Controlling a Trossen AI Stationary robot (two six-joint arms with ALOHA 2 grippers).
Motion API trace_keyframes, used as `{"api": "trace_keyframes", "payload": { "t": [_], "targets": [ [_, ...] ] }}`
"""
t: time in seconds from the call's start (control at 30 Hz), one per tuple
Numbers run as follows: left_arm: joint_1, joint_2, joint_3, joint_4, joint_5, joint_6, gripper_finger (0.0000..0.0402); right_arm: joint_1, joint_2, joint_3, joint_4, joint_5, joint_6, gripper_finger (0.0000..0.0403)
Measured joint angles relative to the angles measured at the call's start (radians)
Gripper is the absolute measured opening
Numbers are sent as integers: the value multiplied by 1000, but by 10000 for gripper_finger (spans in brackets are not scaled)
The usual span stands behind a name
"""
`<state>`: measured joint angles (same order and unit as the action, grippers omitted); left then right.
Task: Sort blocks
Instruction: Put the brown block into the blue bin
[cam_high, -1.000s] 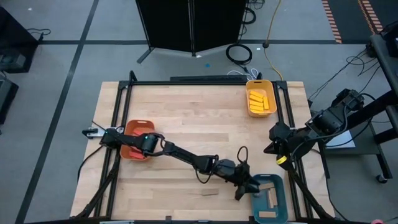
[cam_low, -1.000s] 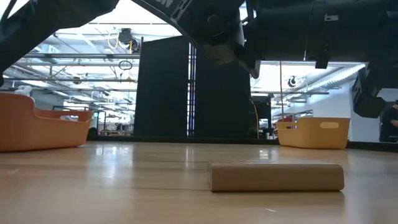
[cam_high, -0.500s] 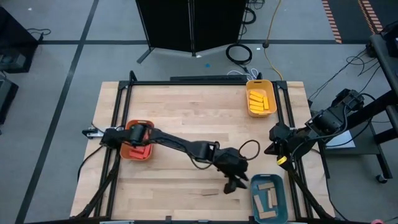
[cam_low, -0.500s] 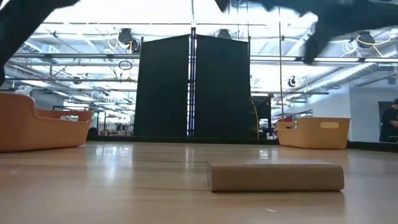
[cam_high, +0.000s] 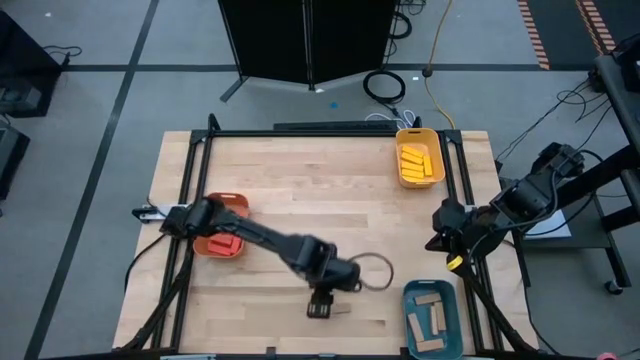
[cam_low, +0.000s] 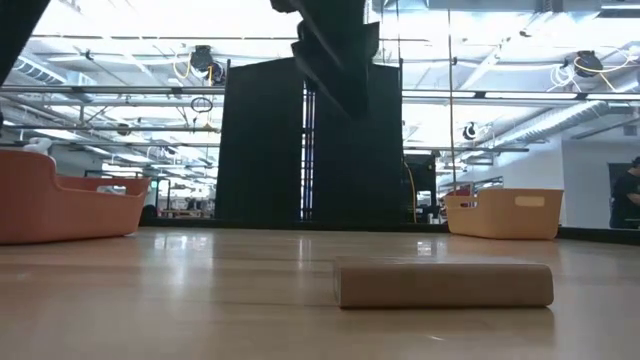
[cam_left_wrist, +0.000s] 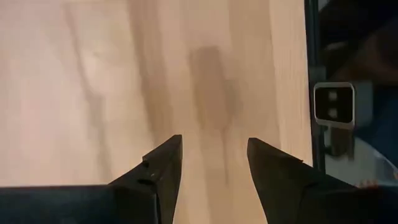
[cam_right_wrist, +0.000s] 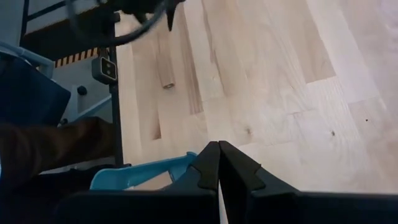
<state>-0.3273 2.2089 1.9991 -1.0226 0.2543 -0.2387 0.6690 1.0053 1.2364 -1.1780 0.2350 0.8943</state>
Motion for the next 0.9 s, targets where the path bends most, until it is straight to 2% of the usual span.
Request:
{"api": "trace_keyframes", "payload": {
  "t": [0.2, 0.4, 0.77, 0.9],
  "targets": [
    [-85, 4, -66, 157, -231, -154, 178, 27, 11, 0, 0, 0, -9, 0],
    [-140, 7, -137, 289, -342, -186, 178, 30, 11, 0, 0, -3, -24, 0],
    [-160, 17, -291, 493, -376, -385, 178, 30, 11, 0, -2, -28, -53, 0],
    [-164, 17, -323, 526, -377, -410, 178, 30, 11, 0, -16, -32, -54, 0]
  ]
}}
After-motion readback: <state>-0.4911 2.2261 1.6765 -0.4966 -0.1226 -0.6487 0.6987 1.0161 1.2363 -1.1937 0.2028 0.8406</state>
